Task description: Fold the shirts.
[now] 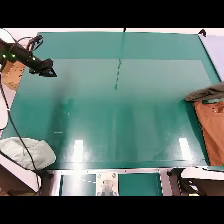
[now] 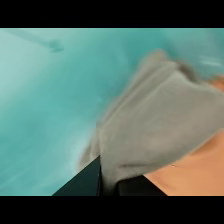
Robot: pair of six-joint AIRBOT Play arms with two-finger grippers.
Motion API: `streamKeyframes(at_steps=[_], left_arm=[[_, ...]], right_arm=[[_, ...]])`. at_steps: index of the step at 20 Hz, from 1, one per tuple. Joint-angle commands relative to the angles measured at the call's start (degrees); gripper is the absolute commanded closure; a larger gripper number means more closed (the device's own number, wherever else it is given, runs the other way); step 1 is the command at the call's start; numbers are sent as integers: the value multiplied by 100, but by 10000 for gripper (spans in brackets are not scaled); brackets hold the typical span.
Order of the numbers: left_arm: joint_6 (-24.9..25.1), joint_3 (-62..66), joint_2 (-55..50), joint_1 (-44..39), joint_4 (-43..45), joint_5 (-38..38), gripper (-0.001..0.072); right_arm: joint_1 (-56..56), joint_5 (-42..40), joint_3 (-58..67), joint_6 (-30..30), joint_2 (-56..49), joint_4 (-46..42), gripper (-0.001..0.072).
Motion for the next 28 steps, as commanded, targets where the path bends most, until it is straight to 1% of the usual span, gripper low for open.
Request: streamKeyframes(at_steps=[1,3,4,8,9,10,11,15,18,19,20,21,23,24,25,26,27,28], left_arm=[[-2,-76,2,0,-22,155,685],[-2,-76,2,0,-42,168,685],[0,-76,2,0,-44,149,685],[7,-76,2,0,-50,66,685],[24,-76,2,0,-52,50,685],[50,-76,2,0,-59,39,685],[50,-76,2,0,-66,28,685],[142,-76,2,0,-85,-87,685],[160,-76,2,0,-155,-52,685],[164,-76,2,0,-184,-17,685],[195,-76,2,0,-216,55,685],[203,-76,2,0,-295,105,685],[315,-66,31,0,-555,153,685],[310,-63,101,0,-612,195,686],[304,-63,221,0,-614,310,686],[304,-66,369,0,-612,442,686],[304,-66,535,0,-592,546,687],[293,-66,710,0,-588,577,687]], right_arm=[[-411,188,11,9,295,-1204,689],[-409,238,11,74,431,-1910,689],[-409,345,11,72,437,-2083,689],[-409,848,-341,114,437,-2282,689],[-411,1095,-522,275,435,-2420,689],[-411,1416,-758,455,433,-2741,688],[-411,1539,-1027,575,437,-3082,688],[-411,1521,-2149,634,448,-3532,687],[-411,1259,-2883,678,431,-4142,685],[-411,1156,-3064,758,431,-4240,583],[-411,1049,-3217,833,428,-4245,292],[-409,988,-3281,872,409,-4240,122],[-389,942,-3209,997,352,-4212,121],[-341,933,-3091,1058,328,-4170,122],[-260,916,-2938,1161,306,-4122,153],[-151,831,-2776,1172,302,-3971,371],[-7,728,-2621,1167,304,-3700,687],[199,575,-2500,1200,313,-3351,689]])
